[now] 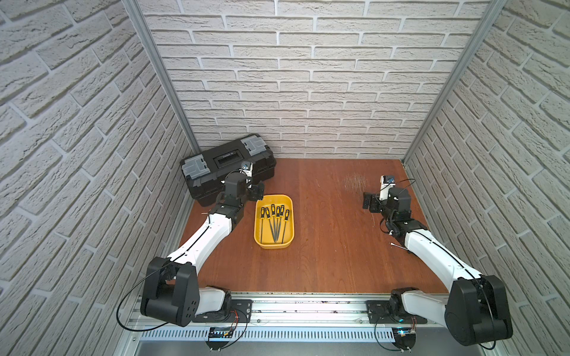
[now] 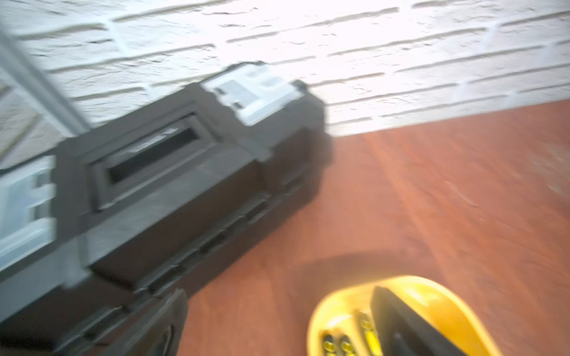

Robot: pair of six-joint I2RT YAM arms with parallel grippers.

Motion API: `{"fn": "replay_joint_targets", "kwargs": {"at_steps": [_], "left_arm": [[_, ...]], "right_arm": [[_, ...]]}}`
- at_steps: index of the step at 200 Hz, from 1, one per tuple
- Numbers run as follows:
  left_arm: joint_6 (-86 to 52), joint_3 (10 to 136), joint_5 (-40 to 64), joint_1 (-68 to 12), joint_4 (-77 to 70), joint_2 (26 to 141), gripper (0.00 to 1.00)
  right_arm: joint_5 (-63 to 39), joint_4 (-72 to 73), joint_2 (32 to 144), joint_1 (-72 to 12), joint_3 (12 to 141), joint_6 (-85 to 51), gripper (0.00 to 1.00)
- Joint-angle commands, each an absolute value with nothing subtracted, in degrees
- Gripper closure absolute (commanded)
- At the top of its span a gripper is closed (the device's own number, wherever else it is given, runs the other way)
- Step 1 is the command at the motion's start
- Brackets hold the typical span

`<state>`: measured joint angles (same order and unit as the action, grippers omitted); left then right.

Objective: Take the file tool out of the storage box
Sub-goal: Pick up the file tool from the storage box.

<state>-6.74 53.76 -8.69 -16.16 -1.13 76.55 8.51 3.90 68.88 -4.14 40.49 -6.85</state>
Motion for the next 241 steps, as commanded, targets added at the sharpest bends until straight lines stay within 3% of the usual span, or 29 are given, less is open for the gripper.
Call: {"fn": "replay_joint_targets", "kwargs": {"at_steps": [1,36,100,131,146,178,241], "left_arm": [[-13.0,58.8,-7.0,-19.9,13.1,80.0,0.02],[-17.7,66.3,-6.3,-25.6,23.1,84.4,0.02],[-22.0,75.9,-0.1,-29.0,37.0,92.9,0.14],[-25.1,76.0,0.0,-29.7,36.9,95.8,0.2],[-26.6,75.1,0.3,-29.9,35.4,97.0,0.32],[-28.6,74.1,0.3,-30.3,33.0,99.9,0.44],[-28.8,74.1,0.7,-31.6,29.5,105.2,0.49]], "right_arm": [[7.5,-1.6,66.9,-6.3,43.1,-9.2,0.0],[4.4,-6.4,65.2,-9.9,45.8,-9.3,0.0],[5.4,-11.2,62.8,-13.0,47.5,-8.9,0.0],[5.7,-11.7,62.5,-13.3,47.2,-8.6,0.0],[6.0,-11.4,62.4,-13.3,47.0,-8.4,0.0],[5.9,-11.4,62.6,-13.3,47.0,-8.3,0.0],[7.4,-11.9,61.5,-13.4,46.6,-8.5,0.0]]}}
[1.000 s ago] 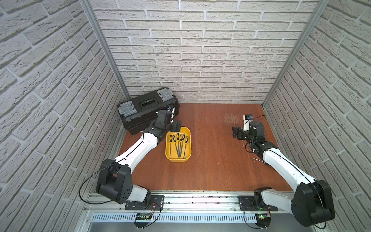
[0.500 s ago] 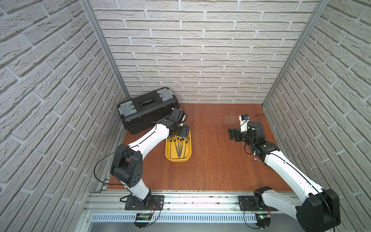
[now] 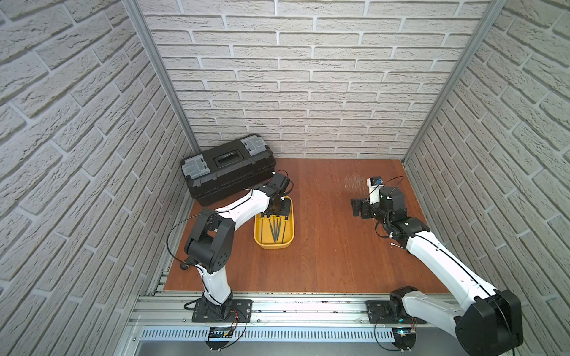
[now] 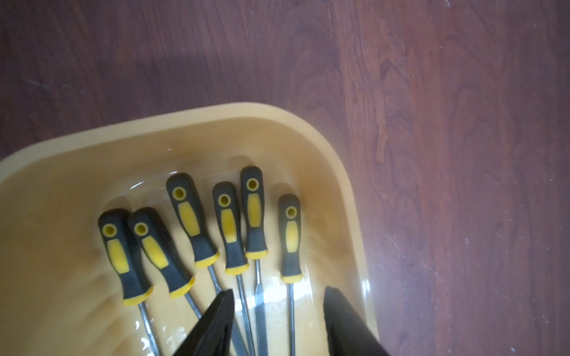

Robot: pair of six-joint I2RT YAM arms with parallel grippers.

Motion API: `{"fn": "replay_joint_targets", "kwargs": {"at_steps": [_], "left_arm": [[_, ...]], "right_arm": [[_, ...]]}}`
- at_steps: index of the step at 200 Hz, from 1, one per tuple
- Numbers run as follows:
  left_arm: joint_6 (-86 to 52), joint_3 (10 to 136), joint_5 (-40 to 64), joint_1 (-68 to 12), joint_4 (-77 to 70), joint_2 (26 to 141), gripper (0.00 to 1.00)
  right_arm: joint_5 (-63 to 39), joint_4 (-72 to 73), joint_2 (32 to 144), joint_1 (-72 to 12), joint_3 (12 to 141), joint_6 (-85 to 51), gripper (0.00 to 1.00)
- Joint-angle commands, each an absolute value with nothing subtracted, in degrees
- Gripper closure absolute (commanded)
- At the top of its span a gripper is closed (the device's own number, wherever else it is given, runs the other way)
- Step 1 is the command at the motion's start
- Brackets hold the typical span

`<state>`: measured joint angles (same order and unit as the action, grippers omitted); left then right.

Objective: Take the file tool out of the storage box
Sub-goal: Pick up the file tool from the storage box.

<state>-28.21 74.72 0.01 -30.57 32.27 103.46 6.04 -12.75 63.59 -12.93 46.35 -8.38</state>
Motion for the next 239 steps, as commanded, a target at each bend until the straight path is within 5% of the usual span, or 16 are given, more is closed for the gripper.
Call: {"fn": "replay_joint_targets", "kwargs": {"at_steps": [1,239], "left_arm": [[-28.8,74.1,0.7,-31.6,29.4,105.3,0.49],[-26.6,77.2,-1.3,-34.3,26.9,113.3,0.72]], "right_arm": [[7.4,-11.9,61.4,-13.4,46.6,-8.5,0.0],[8.9,-14.4,60.8,-13.4,47.5,-8.3,0.0]]}}
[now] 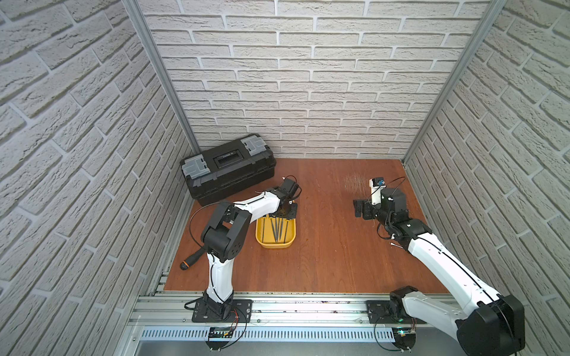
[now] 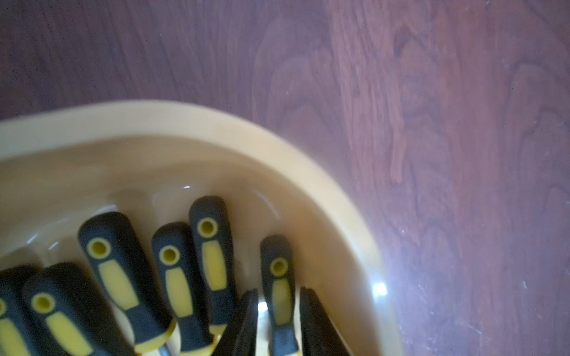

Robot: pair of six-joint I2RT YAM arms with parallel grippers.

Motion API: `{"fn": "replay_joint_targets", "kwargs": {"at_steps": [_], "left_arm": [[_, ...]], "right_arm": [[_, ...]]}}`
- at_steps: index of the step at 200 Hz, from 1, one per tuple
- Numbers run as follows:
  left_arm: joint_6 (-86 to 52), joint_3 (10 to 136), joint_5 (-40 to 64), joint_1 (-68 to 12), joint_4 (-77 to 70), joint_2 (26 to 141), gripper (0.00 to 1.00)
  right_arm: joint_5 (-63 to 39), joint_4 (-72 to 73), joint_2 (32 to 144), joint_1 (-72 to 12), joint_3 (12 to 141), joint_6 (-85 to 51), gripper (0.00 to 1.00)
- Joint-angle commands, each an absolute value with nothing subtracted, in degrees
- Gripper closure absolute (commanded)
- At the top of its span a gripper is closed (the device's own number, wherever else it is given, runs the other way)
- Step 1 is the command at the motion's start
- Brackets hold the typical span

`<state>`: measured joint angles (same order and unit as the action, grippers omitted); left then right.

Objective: Take the file tool out of the storage box
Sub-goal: Pick up the file tool from the storage box.

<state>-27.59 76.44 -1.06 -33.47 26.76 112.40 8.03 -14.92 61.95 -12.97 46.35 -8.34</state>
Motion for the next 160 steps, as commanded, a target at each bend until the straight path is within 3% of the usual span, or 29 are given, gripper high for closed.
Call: {"fn": "replay_joint_targets", "kwargs": {"at_steps": [1,60,160], "left_arm": [[-26.6,77.2,-1.3,-34.2,26.9,113.3,0.72],[-26.5,77.7,-1.7,-34.8,27.0,115.4,0.73],[-26.4,77.3,-2.1,-35.0,25.9,115.4,0.87]], "right_arm": [[8.9,-14.3,60.8,-13.4,47.5,-8.3,0.0],[9.1,-14.6,60.4,-13.4,47.2,-8.3,0.0],[9.0,-14.6,61.2,-13.4,47.4,-8.2,0.0]]}}
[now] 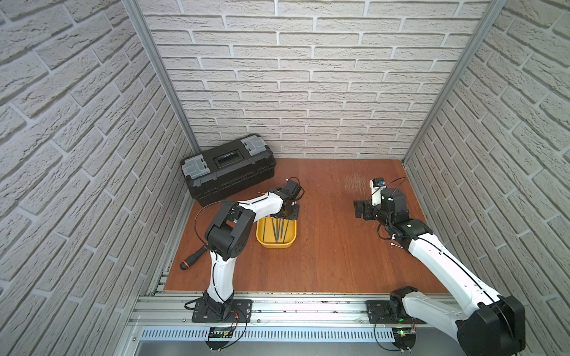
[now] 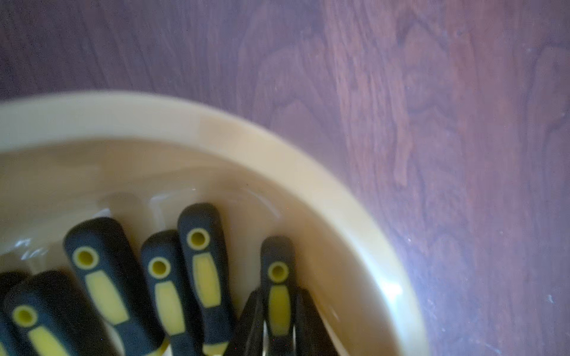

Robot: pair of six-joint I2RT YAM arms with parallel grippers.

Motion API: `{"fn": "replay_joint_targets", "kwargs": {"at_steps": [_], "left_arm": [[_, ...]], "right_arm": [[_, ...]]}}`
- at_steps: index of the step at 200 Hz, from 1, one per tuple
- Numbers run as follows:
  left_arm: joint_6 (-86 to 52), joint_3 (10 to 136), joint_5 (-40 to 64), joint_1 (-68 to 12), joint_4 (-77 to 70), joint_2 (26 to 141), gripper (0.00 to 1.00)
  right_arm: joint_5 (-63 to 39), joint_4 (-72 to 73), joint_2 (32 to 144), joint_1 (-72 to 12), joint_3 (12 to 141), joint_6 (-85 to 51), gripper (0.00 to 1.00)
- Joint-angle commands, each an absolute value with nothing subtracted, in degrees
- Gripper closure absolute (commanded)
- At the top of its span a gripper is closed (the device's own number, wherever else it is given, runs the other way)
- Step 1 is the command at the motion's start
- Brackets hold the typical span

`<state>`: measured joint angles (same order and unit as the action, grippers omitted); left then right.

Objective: Take the file tool out of the storage box
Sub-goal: Pick up the file tool from the storage box.

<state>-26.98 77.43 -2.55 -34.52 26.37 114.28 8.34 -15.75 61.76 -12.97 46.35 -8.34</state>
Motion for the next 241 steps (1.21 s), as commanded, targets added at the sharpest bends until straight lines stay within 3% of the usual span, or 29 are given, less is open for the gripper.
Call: {"fn": "replay_joint_targets", "kwargs": {"at_steps": [1,122,183,241], "left_arm": [[-26.4,77.3,-2.1,-35.0,25.9,115.3,0.87],[-28.0,72.8,1.0,-30.7,26.9,100.9,0.86],[-31.6,68.5,6.4,-28.3,21.3,92.4,0.84],[-36.0,66.9,10.2,-28.0,16.2,89.1,0.84]], "right_arm": [[9.0,-14.6,61.2,-13.4,47.4,-8.2,0.0],[6.0,-14.0,62.4,-14.1,47.3,-8.8,0.0],[-6.2,-13.7,66.5,-18.5,49.9,-15.8,0.02],[-13.2,-9.9,71.6,-27.3,53.6,-26.1,0.18]]}}
